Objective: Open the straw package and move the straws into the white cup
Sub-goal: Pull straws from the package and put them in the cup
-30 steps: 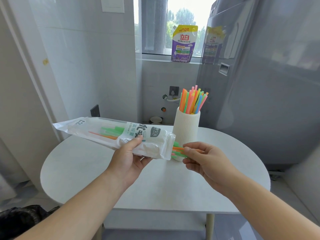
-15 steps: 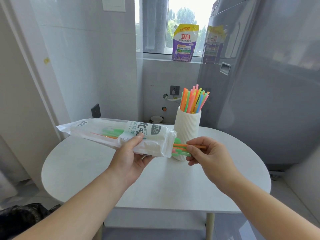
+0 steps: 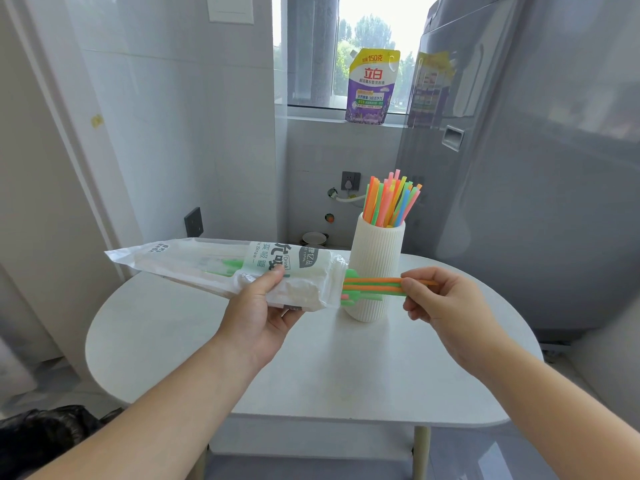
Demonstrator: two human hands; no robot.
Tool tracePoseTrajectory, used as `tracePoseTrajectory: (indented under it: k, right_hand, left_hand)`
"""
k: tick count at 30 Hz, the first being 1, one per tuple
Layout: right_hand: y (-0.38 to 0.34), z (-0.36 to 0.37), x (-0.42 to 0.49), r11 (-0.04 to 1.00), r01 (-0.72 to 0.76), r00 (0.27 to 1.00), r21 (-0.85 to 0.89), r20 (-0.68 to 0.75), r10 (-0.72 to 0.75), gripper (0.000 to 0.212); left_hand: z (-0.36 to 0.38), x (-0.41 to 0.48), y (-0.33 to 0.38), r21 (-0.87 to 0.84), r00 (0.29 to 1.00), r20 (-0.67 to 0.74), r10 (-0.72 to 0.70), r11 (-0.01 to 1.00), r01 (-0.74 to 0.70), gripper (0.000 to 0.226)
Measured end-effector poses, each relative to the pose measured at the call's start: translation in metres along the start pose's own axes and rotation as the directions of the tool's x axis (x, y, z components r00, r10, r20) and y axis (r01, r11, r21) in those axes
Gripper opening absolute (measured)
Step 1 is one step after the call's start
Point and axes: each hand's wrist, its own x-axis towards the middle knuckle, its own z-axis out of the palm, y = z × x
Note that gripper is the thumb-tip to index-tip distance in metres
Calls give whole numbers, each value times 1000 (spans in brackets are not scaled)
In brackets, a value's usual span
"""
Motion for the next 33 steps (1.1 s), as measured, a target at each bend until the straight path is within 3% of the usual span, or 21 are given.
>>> tracePoseTrajectory:
  k: [7,10,15,24,33]
  right_hand:
    - [3,4,2,924,-199,980,327,55,191,5]
    - [1,8,1,827,-263,963,497,82,257,13]
    - [-3,22,-7,631,-341,938,697,206,279,10]
    - [-4,47,-4,627,-273,960,730,164,226,20]
    - [-5,39,5,840,-82,987,536,-72,142,21]
  left_hand:
    - [-1,-1,1,-2,1000,9,-5,1000,5,20]
    - [-1,-2,2,-16,1000,8,-15,1000,15,17]
    - [2,-5,0,-29,999,17,-30,999,31,13]
    - [4,-9,2,-68,998,27,-56,996,58,14]
    - [3,-6,1,-103,997,-16,-80,992,78,8]
